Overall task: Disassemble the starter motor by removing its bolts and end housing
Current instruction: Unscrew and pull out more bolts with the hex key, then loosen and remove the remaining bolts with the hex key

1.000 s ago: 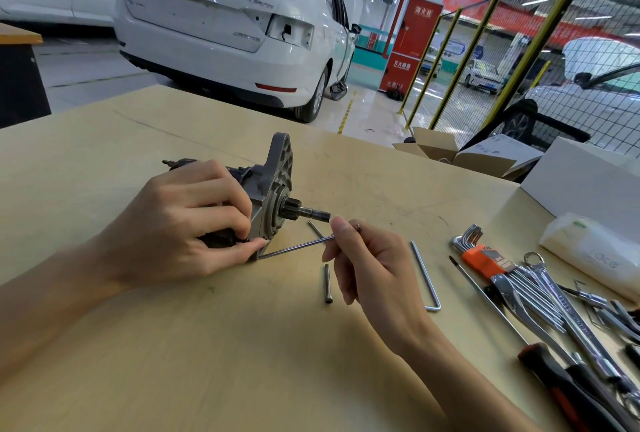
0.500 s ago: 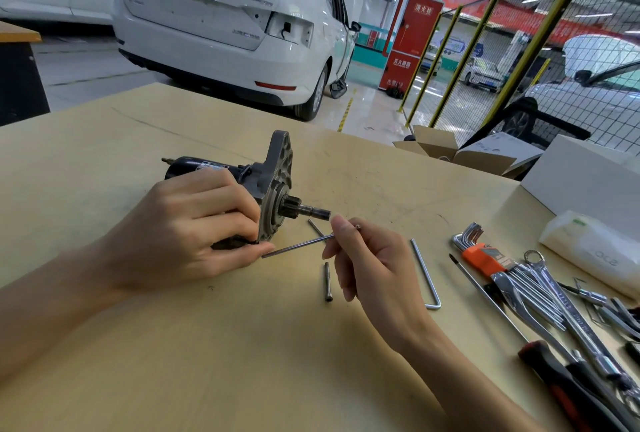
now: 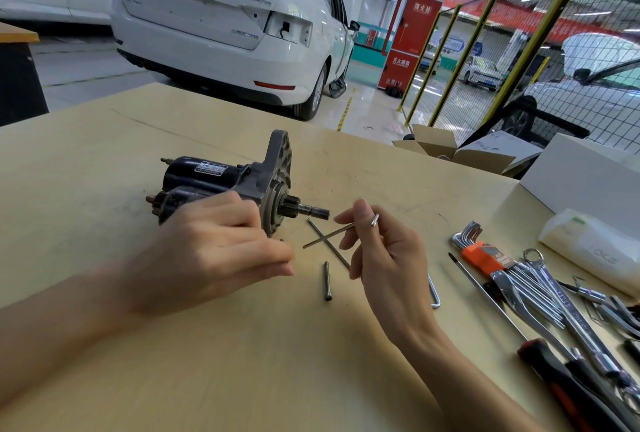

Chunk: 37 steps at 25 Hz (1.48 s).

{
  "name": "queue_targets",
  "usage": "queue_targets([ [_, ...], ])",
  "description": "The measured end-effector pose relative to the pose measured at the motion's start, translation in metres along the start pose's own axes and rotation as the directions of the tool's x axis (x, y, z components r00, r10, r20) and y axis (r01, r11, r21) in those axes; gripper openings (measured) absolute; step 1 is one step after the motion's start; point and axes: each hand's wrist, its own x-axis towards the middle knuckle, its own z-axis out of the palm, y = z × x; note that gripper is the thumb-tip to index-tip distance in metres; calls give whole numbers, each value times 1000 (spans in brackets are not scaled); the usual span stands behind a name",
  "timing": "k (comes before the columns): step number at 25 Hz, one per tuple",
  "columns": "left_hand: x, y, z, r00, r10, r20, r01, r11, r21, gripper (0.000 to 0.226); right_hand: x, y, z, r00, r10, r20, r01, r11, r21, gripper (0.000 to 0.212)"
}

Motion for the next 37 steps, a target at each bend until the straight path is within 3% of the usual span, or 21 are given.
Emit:
queue_targets([
  [5,-1,13,16,976,100,191,-104,995,11,24,0,0,1,999,-9,-31,8,1000,-10,40],
  [13,-1,15,16,944,77,321,-104,992,69,32,-1,0,3,1000,-14,-7,13,1000,-14,36],
  [20,0,10,11,958,61,281,-87,993,83,23,0,0,3,1000,-23,-10,23,1000,-15,40],
  [22,3,6,8,984,-19,180,-4,992,128,19,0,0,2,999,-29,-25,29,1000,7,40],
  [24,7,-1,3,973,-227,-39,230,956,185,19,0,0,2,999,-36,-28,37,999,30,41],
  [26,7,-12,-5,866,-444,-230,486,856,175,20,0,0,0,998,-56,-6,56,997,49,42],
  [27,5,-19,-9,807,-529,-262,577,802,154,20,-1,0,0,997,-72,22,71,995,63,43],
  [29,0,-29,-13,718,-650,-249,688,718,108,19,-3,0,0,989,-111,99,103,991,82,44],
  [31,-2,-30,-10,688,-698,-200,722,686,92,19,-5,1,2,981,-115,154,107,993,57,44],
  [34,-2,-26,-6,713,-696,-84,699,715,14,28,-4,3,4,990,-72,123,78,996,-52,47],
  [37,-4,-27,-8,744,-667,-27,664,744,-76,39,-1,2,1,997,-56,52,59,997,-47,45],
])
